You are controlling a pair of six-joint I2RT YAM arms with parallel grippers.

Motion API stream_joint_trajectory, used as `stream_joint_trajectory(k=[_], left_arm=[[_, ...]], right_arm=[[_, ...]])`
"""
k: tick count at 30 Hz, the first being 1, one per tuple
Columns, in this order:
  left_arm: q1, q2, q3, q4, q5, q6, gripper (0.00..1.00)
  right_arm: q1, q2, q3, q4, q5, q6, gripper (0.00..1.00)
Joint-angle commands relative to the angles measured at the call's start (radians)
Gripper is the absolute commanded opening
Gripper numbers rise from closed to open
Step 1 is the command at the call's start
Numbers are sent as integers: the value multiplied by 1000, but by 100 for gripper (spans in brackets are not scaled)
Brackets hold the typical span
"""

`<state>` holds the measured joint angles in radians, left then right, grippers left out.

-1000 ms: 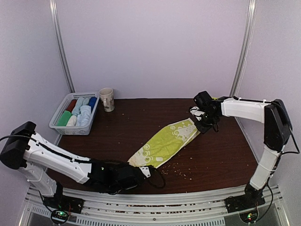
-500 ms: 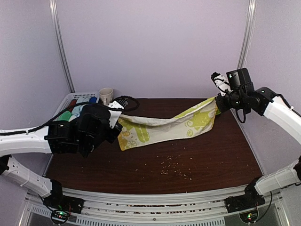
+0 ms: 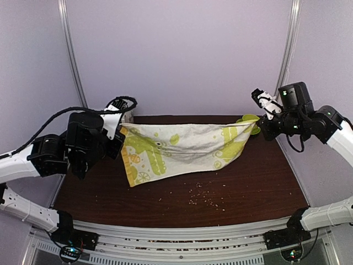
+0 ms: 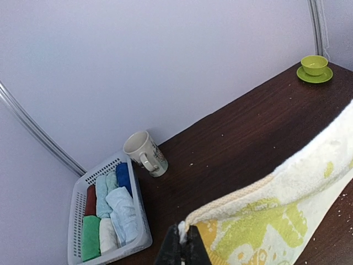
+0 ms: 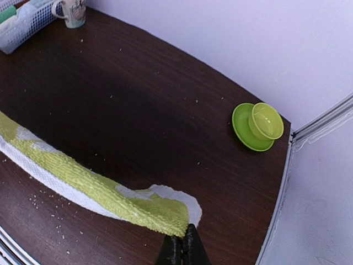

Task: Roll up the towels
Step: Flatten out the towel at the center of the board.

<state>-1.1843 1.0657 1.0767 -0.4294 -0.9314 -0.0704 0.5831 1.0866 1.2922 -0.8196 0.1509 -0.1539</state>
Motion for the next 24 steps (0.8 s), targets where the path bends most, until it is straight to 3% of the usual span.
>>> stream_joint_trajectory(k=[1, 8, 15, 24], left_arm=[[3, 71, -11, -137, -34, -108, 0], [4, 293, -35, -230, -14, -229, 0], [4, 458, -46, -233, -25, -314, 0], [8, 513, -58, -234, -47, -350, 0]], right_arm=[[3, 114, -27, -100, -74, 5, 0], [33, 375, -91, -54, -177, 17, 0], [98, 668, -17, -5, -203, 16, 5], [107, 721, 27, 47, -98, -11, 45]])
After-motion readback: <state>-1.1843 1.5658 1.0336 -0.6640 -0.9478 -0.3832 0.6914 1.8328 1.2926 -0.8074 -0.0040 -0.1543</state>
